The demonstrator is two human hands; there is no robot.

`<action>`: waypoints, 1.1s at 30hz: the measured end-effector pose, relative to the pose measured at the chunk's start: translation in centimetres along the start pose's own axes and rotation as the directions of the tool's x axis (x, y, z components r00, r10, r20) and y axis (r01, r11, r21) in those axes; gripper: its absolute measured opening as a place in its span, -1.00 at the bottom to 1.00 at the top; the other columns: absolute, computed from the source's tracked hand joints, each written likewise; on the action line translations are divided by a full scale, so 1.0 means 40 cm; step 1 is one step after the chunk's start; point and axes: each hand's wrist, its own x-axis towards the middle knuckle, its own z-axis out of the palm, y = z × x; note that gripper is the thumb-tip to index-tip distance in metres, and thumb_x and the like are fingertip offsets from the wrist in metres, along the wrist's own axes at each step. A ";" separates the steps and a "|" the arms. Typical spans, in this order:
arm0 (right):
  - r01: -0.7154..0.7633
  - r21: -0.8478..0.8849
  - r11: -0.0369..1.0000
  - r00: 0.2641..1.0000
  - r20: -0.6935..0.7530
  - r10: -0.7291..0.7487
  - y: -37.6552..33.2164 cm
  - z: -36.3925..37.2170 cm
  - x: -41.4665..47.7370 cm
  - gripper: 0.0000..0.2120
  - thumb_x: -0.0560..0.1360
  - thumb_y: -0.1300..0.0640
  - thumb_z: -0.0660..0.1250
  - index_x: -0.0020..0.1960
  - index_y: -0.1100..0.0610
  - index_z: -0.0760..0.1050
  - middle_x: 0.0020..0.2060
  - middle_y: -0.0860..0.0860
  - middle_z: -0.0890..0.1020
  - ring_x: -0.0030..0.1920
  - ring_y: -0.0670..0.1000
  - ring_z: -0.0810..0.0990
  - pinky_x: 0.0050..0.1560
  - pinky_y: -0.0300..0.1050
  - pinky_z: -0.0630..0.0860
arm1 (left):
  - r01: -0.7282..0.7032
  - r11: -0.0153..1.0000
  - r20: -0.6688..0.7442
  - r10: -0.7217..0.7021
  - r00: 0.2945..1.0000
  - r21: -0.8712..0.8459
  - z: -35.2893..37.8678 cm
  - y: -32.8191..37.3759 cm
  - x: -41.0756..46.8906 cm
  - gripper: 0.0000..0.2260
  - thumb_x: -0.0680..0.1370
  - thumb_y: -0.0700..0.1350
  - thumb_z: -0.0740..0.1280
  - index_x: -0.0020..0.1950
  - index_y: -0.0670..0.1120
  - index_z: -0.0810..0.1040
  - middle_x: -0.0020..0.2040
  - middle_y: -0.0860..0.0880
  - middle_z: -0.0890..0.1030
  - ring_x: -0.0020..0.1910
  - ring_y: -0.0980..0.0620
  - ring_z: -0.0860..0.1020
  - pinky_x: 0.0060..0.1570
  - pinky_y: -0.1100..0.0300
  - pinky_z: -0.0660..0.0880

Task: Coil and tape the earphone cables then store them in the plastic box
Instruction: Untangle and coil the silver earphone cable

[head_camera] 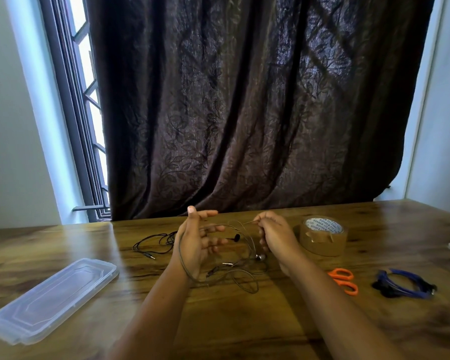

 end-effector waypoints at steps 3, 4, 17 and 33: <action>0.028 -0.151 0.988 1.000 0.011 -0.027 0.006 -0.001 -0.001 -0.75 0.60 0.21 0.08 -0.14 0.08 0.48 -0.34 -0.02 0.46 -0.35 -0.06 0.42 -0.36 -0.21 0.33 | -0.029 0.985 -0.042 0.022 0.999 -0.169 -0.005 0.008 0.004 -0.48 0.61 0.21 -0.08 0.04 -0.10 0.54 -0.17 -0.11 0.63 -0.34 0.00 0.64 -0.31 0.16 0.52; 0.069 -0.299 0.952 0.998 0.019 -0.066 0.011 -0.003 0.000 -0.77 0.60 0.17 0.09 -0.13 0.06 0.48 -0.33 -0.03 0.50 -0.34 -0.05 0.45 -0.35 -0.18 0.34 | -0.041 0.979 -0.054 0.031 0.998 -0.199 -0.007 0.012 0.004 -0.48 0.61 0.21 -0.09 0.04 -0.10 0.53 -0.14 -0.11 0.63 -0.30 0.00 0.65 -0.29 0.16 0.53; 0.368 -0.360 0.857 0.930 0.160 -0.332 -0.009 0.023 -0.021 -0.79 0.59 0.12 0.20 0.14 -0.06 0.53 -0.07 -0.12 0.60 -0.26 -0.14 0.53 -0.28 -0.20 0.46 | -0.005 0.996 0.016 0.006 1.000 -0.085 0.010 0.020 -0.010 -0.50 0.60 0.20 -0.02 0.05 -0.11 0.56 -0.03 -0.06 0.69 -0.13 0.01 0.66 -0.24 0.17 0.56; 0.469 -0.327 0.820 0.883 0.146 -0.447 -0.012 0.030 -0.028 -0.87 0.53 0.10 0.34 0.05 -0.06 0.58 -0.14 -0.17 0.62 -0.10 -0.22 0.57 -0.19 -0.30 0.52 | -0.077 0.993 0.056 0.072 0.996 0.093 0.003 -0.002 -0.007 -0.74 0.61 -0.06 0.21 0.06 -0.19 0.61 -0.09 -0.12 0.69 -0.16 0.06 0.64 -0.25 0.23 0.56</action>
